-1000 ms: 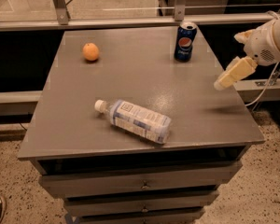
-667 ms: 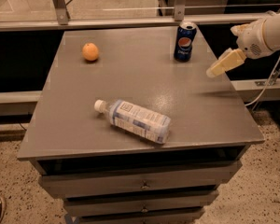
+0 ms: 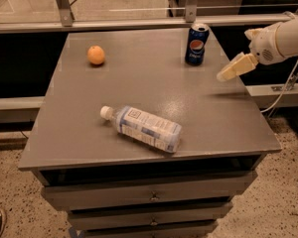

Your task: Move pepsi can near blue plastic bottle

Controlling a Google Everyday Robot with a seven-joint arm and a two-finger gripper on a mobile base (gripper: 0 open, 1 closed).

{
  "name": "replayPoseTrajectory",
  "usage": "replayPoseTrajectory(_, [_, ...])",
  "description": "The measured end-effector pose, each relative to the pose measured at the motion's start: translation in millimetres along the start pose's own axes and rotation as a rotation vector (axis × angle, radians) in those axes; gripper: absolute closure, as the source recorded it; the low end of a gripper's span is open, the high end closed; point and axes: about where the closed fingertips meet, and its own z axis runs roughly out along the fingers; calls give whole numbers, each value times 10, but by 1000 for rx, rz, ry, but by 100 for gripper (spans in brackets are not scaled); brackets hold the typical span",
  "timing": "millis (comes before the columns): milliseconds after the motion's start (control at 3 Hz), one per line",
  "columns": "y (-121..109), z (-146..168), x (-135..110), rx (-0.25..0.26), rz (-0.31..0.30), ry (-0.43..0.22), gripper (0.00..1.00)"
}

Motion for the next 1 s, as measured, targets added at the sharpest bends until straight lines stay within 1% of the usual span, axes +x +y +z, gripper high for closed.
replayPoseTrajectory(333, [-235,254,55,61,54,-61,0])
replayPoseTrajectory(667, [-435,553,-108,81,118,-179,0])
replayPoseTrajectory(1000, [-478,654,-346,52,155,-271,0])
